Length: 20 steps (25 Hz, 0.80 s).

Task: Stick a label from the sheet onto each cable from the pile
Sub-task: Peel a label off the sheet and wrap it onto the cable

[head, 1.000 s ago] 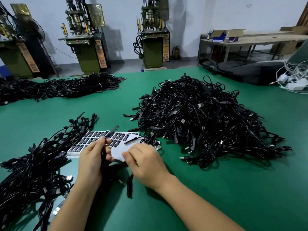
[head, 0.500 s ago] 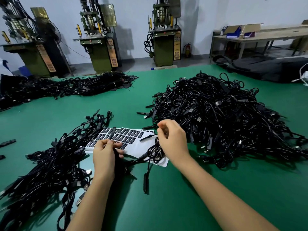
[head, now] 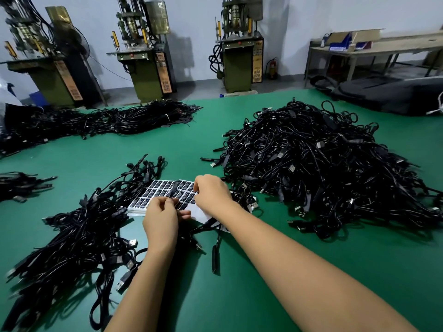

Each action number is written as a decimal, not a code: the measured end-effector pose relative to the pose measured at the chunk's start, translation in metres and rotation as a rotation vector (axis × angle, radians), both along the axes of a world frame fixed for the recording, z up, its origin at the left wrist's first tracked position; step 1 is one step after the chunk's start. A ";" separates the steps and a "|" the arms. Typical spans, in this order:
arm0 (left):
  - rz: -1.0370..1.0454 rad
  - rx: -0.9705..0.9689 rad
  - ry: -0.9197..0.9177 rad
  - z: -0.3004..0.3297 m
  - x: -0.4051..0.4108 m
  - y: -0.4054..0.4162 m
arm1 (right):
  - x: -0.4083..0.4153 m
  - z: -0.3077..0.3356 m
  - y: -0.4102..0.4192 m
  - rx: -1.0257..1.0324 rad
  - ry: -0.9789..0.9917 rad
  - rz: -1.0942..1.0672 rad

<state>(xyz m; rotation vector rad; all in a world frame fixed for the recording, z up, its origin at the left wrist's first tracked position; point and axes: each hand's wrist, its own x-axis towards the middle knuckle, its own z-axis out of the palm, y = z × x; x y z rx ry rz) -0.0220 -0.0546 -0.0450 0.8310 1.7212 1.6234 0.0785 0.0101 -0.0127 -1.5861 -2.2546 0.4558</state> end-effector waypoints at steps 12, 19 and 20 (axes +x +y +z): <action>-0.003 -0.002 0.028 -0.005 0.000 0.002 | -0.005 0.003 -0.011 -0.033 0.117 -0.136; -0.014 0.000 0.014 -0.005 0.000 0.002 | -0.008 0.004 -0.013 -0.058 0.151 -0.184; -0.021 -0.003 0.020 -0.005 0.000 0.002 | -0.008 0.004 -0.014 -0.042 0.148 -0.183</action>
